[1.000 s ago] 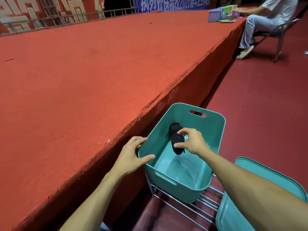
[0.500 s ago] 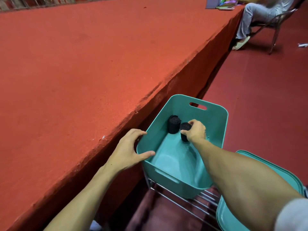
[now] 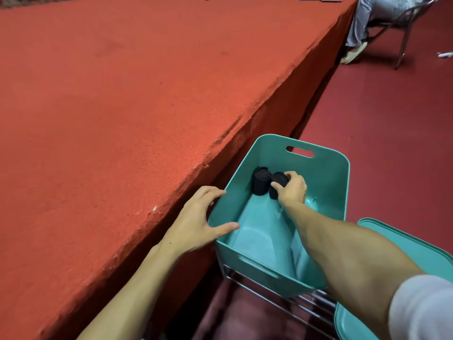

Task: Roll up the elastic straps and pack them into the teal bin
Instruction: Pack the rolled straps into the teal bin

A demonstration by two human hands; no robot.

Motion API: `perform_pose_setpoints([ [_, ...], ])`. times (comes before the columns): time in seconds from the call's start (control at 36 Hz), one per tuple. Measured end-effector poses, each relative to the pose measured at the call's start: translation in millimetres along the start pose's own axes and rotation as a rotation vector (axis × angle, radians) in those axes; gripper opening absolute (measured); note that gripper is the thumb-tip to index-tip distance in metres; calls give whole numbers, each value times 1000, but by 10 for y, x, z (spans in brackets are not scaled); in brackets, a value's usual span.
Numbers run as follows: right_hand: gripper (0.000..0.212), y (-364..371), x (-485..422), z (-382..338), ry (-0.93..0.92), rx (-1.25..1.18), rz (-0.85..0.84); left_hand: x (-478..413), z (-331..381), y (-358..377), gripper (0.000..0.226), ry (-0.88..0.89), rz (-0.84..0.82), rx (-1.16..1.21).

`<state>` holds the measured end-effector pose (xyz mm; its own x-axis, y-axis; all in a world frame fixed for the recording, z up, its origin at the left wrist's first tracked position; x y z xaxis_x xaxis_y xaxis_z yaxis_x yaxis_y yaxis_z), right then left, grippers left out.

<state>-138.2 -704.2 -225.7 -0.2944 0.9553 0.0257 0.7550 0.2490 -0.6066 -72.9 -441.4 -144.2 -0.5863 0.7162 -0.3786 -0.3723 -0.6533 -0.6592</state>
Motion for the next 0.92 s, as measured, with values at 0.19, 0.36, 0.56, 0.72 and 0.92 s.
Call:
perform_pose_setpoints([
  [0.19, 55, 46, -60, 31, -23, -28, -36, -11, 19, 18, 75, -10, 16, 39],
  [0.36, 60, 126, -105, 84, 11, -57, -63, -13, 22, 17, 74, -16, 14, 49],
  [0.56, 73, 114, -85, 139, 2, -37, -107, -23, 30, -5, 74, -8, -5, 35],
  [0.72, 78, 28, -72, 94, -30, 18, -146, -46, 36, -4, 78, -7, -58, -54],
  [0.92, 78, -202, -58, -195, -179, 124, -132, -53, 65, -37, 79, -19, -82, -160],
])
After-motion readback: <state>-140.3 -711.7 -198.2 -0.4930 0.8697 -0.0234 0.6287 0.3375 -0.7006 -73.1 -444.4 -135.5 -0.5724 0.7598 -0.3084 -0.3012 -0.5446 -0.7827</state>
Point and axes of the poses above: each hand's wrist, its own x-axis away from the middle knuckle, its own y-axis out of the palm, z = x × y, the point moved 3 cm from there along -x, towards the middle knuckle, and after that the axes turned 9 degrees about z, right-handed, at the moved point
